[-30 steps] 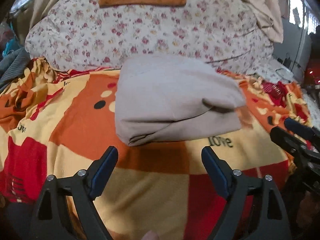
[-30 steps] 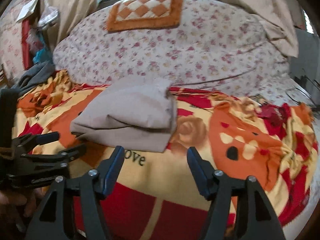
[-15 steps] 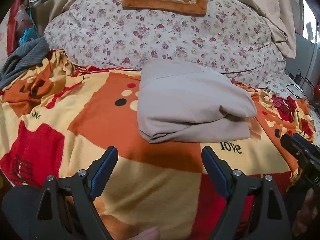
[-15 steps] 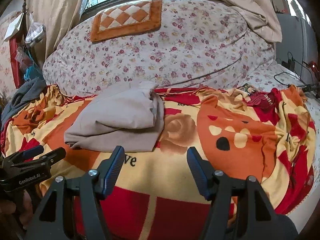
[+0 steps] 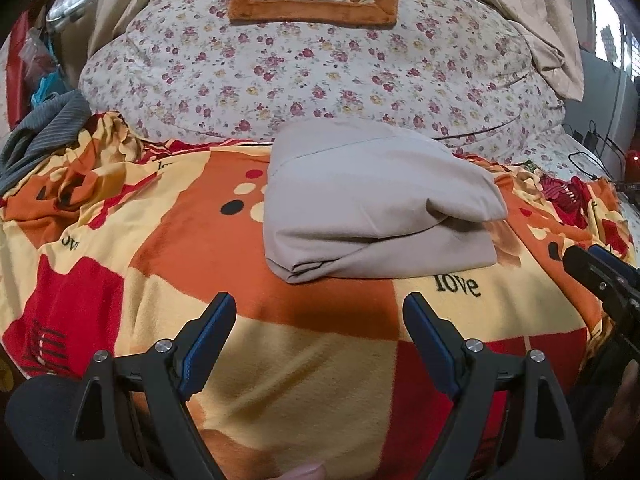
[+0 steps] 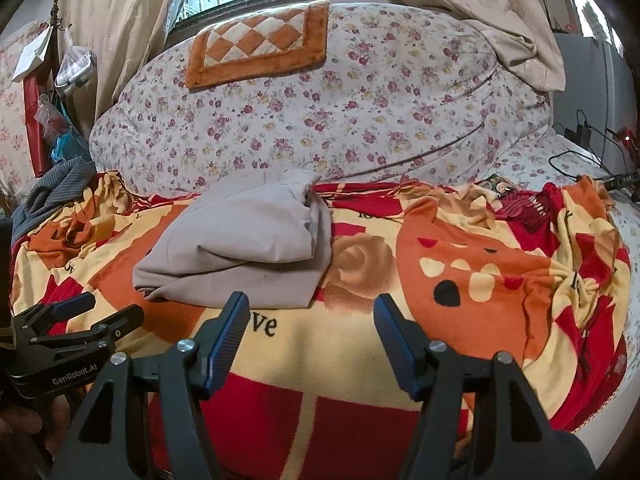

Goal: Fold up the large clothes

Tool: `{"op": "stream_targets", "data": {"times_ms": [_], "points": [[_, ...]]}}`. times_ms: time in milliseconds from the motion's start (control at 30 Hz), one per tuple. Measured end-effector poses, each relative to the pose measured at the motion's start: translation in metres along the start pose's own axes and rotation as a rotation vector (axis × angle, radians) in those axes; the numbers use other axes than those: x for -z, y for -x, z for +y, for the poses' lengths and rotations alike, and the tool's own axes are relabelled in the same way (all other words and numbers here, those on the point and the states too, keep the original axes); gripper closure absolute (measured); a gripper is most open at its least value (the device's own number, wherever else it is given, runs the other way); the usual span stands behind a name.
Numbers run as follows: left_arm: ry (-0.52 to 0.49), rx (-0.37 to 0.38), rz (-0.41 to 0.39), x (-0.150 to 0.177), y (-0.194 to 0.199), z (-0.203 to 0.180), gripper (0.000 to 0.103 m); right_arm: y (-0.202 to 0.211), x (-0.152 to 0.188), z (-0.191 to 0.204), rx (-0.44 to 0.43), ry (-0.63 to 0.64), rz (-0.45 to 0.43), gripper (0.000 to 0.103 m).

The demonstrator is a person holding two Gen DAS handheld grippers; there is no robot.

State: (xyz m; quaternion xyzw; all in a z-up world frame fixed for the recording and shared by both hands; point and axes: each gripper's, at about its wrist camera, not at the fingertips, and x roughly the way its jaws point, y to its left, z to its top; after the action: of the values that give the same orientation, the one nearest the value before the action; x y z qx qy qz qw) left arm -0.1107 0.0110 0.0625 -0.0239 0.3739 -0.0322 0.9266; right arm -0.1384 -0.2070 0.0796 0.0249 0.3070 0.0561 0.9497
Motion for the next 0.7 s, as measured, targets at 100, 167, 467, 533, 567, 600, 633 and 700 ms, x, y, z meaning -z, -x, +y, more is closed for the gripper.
{"op": "stream_targets", "data": {"times_ms": [100,167,467,533,567,600,633,700], "points": [[0.000,-0.001,0.003,0.0004,-0.0006,-0.0011,0.020,0.0006,-0.0005,0.0017,0.000,0.005,-0.002,0.035],[-0.002,0.000,0.007,0.0010,-0.0017,-0.0009,0.020,0.0011,-0.0003,0.0026,-0.003,0.006,-0.004,0.035],[-0.008,0.001,0.021,0.0031,-0.0057,-0.0009,0.020,0.0023,-0.0021,0.0054,-0.008,0.010,0.002,0.035],[-0.005,-0.006,0.022,0.0031,-0.0060,0.0000,0.020,0.0019,-0.0020,0.0071,-0.007,0.015,0.005,0.035],[-0.003,-0.008,0.023,0.0032,-0.0063,0.0009,0.020,0.0023,-0.0021,0.0077,-0.008,0.016,0.005,0.034],[-0.002,-0.010,0.023,0.0031,-0.0066,0.0020,0.020,0.0022,-0.0020,0.0082,-0.007,0.016,0.005,0.034],[-0.001,-0.012,0.023,0.0027,-0.0070,0.0028,0.020,0.0021,-0.0018,0.0087,-0.005,0.015,0.004,0.033],[-0.001,-0.012,0.024,0.0026,-0.0071,0.0029,0.020,0.0022,-0.0021,0.0081,-0.010,0.013,0.003,0.033]]}}
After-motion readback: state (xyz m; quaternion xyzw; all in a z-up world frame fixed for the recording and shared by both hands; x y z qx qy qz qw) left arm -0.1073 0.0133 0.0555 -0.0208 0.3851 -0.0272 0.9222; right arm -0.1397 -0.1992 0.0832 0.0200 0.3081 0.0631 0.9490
